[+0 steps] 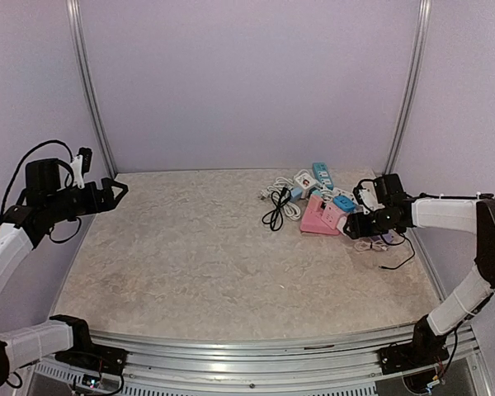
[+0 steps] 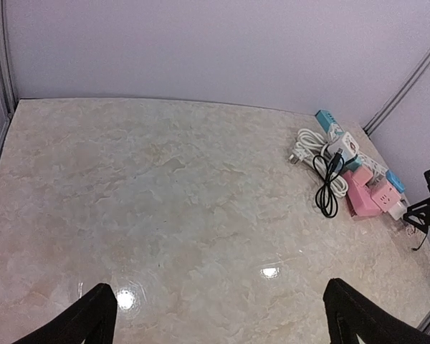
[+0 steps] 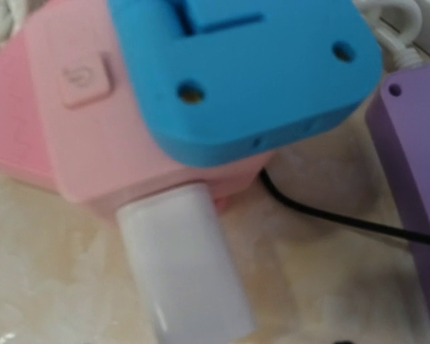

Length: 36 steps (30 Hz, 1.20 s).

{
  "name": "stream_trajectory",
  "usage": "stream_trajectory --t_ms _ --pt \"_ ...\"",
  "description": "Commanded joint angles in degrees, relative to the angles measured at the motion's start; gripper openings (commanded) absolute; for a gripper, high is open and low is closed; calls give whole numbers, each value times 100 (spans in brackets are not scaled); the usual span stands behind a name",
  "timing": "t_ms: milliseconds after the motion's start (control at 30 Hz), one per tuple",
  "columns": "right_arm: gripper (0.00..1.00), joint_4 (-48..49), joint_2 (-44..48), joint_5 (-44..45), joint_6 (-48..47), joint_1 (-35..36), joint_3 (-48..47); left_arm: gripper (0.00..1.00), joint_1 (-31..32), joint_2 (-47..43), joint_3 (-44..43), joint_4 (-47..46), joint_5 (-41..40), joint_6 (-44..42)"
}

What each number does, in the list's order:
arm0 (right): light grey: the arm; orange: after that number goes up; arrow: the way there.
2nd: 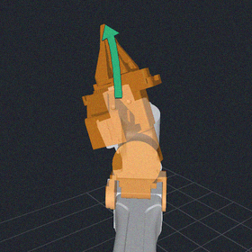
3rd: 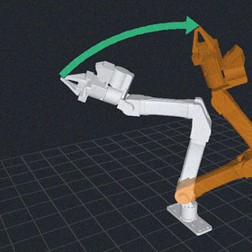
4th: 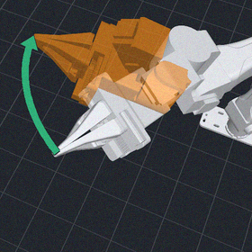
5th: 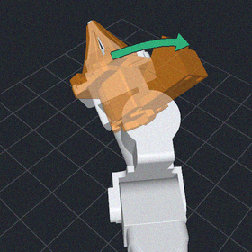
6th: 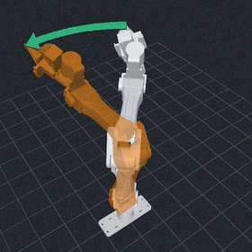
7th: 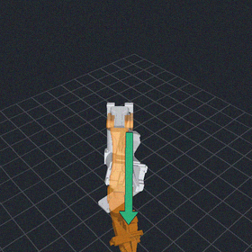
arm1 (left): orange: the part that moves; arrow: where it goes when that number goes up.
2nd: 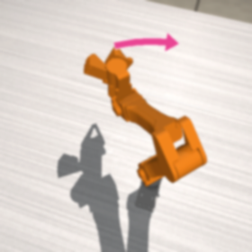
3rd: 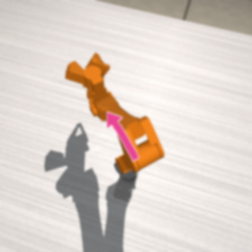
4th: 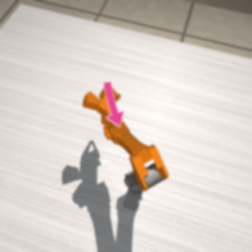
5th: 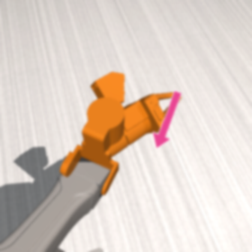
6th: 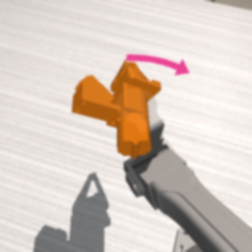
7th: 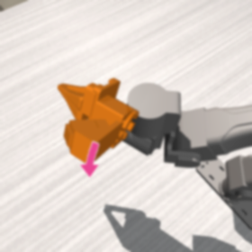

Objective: Pull the plug off the socket

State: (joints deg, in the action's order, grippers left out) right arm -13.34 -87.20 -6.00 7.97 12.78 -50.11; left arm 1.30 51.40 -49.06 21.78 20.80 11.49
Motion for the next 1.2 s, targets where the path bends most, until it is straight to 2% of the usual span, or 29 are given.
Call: stream_trajectory --t_ms 0,133,767,933,1000,1167 --pt "66 254 -131 -31 -273 -56 -249 99 -95 -16 66 -111 170 16" --pt "57 403 -264 -205 -307 -53 -281 99 -88 -24 94 -139 281 41" --pt "42 679 -660 -534 -561 -53 -355 99 -419 -53 80 -110 356 58" --pt "41 717 -740 -545 -561 -55 -360 99 -460 -94 94 -128 379 60" --pt "36 755 -740 -591 -564 -56 -366 99 -463 -87 91 -135 399 65" --pt "16 751 -776 -743 -551 -49 -392 99 -469 -60 84 -113 450 39"
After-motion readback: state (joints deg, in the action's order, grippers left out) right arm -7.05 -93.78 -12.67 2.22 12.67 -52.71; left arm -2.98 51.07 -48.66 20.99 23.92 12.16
